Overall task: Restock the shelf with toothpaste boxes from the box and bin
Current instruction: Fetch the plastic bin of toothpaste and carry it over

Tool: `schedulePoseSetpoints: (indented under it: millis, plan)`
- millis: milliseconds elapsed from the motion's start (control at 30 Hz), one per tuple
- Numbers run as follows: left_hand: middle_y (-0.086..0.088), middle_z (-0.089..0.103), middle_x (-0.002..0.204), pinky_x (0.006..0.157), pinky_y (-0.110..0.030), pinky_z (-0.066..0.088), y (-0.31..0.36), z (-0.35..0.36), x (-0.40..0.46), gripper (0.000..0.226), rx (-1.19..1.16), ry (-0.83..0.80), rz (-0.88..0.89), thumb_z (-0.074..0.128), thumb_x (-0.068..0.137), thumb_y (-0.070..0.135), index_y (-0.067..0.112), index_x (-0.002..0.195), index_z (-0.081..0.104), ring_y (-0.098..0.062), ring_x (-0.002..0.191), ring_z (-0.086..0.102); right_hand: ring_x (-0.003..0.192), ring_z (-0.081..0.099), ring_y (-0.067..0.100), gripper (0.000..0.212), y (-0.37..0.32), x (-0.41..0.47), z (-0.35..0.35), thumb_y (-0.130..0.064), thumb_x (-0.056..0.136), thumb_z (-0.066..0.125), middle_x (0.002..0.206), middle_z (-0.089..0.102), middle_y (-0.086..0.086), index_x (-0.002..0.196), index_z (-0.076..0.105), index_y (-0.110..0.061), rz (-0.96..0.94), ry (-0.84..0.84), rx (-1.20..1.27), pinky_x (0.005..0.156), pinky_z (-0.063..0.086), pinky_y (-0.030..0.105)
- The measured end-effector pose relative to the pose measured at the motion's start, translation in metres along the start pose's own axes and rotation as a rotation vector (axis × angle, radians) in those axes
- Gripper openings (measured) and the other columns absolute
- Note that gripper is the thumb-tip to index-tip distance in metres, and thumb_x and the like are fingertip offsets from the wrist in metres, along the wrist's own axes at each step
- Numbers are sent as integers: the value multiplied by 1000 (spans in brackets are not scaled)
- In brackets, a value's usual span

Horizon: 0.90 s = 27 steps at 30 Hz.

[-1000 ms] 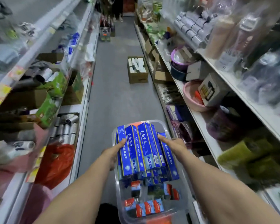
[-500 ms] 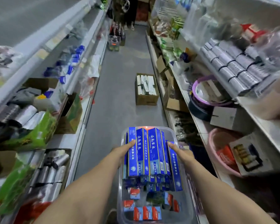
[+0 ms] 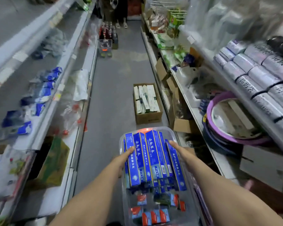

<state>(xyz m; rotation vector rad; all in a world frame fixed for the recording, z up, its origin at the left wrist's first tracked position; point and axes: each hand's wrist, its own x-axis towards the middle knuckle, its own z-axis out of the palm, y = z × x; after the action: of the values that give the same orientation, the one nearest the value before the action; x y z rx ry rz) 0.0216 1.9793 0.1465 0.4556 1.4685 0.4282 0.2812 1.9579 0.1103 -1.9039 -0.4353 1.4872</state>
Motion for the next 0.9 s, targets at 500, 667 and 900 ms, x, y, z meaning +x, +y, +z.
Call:
schedulePoseSetpoints:
  millis: [500,667,900]
  plan:
    - [-2,73,79,43,-29,47,204,76,247,55,44,-1,-116,72,85,49,9,122,61,-5,43,65,49,58,12,54,-221,187,28,-36,94,67,75,62,4,132,57,0,163,132,-83,43,46,21]
    - [2,73,94,49,-27,42,242,89,321,81,77,38,-114,77,64,65,14,125,59,-4,59,67,43,61,7,32,-227,280,31,-34,90,73,61,68,-2,97,63,-4,225,189,-20,35,42,12]
    - [1,69,84,38,-24,46,246,108,413,52,80,83,-157,71,89,38,4,125,56,-2,49,66,84,75,23,90,-171,422,28,-85,37,79,94,77,0,103,69,-25,252,220,-129,84,60,45]
